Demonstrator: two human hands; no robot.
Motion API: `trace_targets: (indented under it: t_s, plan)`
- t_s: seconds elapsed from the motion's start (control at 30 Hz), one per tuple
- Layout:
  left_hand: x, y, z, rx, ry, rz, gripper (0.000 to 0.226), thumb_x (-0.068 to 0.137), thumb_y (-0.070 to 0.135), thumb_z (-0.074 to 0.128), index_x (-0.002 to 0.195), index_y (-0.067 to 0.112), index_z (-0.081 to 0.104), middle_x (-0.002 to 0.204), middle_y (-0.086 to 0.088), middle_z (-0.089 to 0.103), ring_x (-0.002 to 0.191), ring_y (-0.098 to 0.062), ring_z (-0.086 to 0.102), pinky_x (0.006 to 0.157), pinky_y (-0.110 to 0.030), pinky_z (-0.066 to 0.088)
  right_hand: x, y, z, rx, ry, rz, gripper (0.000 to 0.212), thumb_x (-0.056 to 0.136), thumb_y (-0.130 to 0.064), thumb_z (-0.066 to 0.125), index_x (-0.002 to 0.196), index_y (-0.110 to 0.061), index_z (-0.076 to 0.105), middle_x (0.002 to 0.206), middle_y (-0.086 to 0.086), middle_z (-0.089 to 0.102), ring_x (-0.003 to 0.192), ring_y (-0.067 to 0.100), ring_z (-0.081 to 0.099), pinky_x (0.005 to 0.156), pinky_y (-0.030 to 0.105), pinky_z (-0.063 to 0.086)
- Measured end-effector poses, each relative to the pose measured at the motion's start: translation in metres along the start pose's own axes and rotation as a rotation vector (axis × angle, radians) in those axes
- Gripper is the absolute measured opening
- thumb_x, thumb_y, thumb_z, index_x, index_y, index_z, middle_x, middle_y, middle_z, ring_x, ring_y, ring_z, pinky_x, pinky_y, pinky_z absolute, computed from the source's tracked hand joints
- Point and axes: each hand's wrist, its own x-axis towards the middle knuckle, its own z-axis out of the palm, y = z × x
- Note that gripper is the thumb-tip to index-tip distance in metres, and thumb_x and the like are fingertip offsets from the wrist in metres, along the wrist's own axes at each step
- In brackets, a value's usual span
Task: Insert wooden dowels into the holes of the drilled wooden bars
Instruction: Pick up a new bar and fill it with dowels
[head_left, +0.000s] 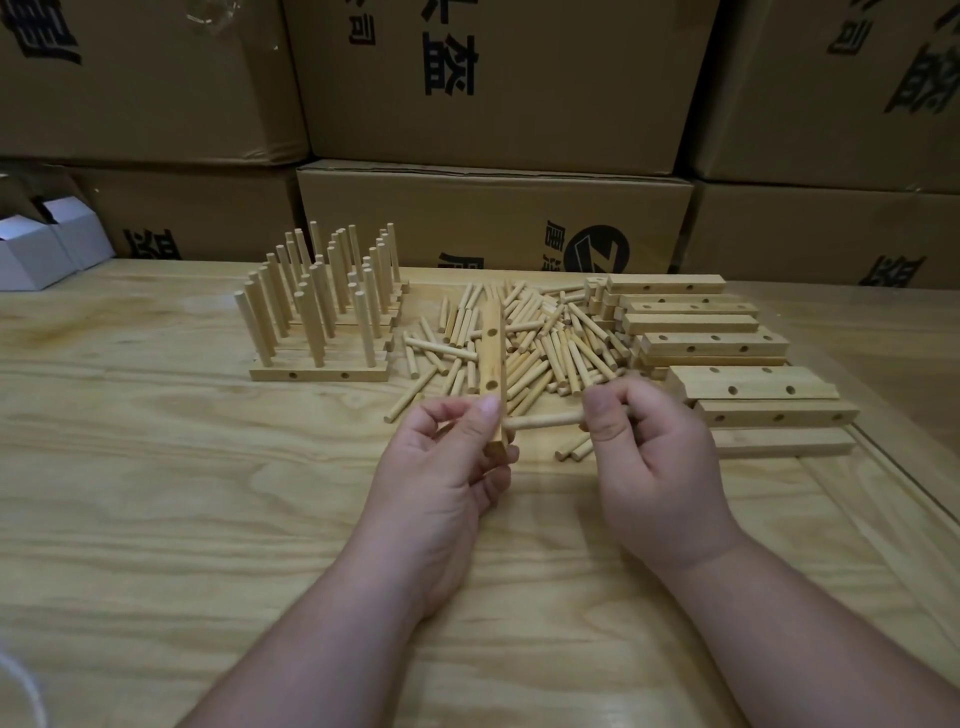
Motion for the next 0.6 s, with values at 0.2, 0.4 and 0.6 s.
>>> trace_targets:
  t_s: [0.2, 0.4, 0.6]
  plan:
    - [-0.001, 0.002, 0.001, 0.003, -0.078, -0.043, 0.056, 0.079, 0.016, 0.07, 0.133, 0.02, 0.059, 0.085, -0.003, 0.066, 0.069, -0.015, 0.06, 0.057, -0.028, 0.048, -0.001, -0.001, -0.001, 0.081, -0.051, -0.009, 0.037, 0.095, -0.038, 0.052, 0.069, -0.012, 0.062, 0.059, 0.0, 0.054, 0.055, 0.014, 0.05, 0.051, 0.029, 0.041]
    - [0.002, 0.003, 0.001, -0.046, 0.09, -0.119, 0.031, 0.104, 0.039, 0.049, 0.107, 0.014, 0.067, 0.073, -0.003, 0.06, 0.057, -0.014, 0.051, 0.051, -0.027, 0.042, -0.004, -0.005, -0.001, 0.206, -0.182, 0.042, 0.033, 0.095, -0.042, 0.05, 0.091, -0.019, 0.072, 0.069, 0.003, 0.059, 0.06, 0.017, 0.055, 0.054, 0.032, 0.046]
    - [0.006, 0.006, -0.001, -0.138, 0.146, -0.178, 0.036, 0.106, 0.043, 0.045, 0.111, 0.015, 0.067, 0.064, -0.002, 0.054, 0.049, -0.013, 0.043, 0.042, -0.025, 0.039, 0.006, 0.014, -0.006, -0.21, -0.074, 0.165, 0.026, 0.102, -0.025, 0.045, 0.111, -0.035, 0.067, 0.088, -0.014, 0.063, 0.086, 0.009, 0.059, 0.074, 0.027, 0.048]
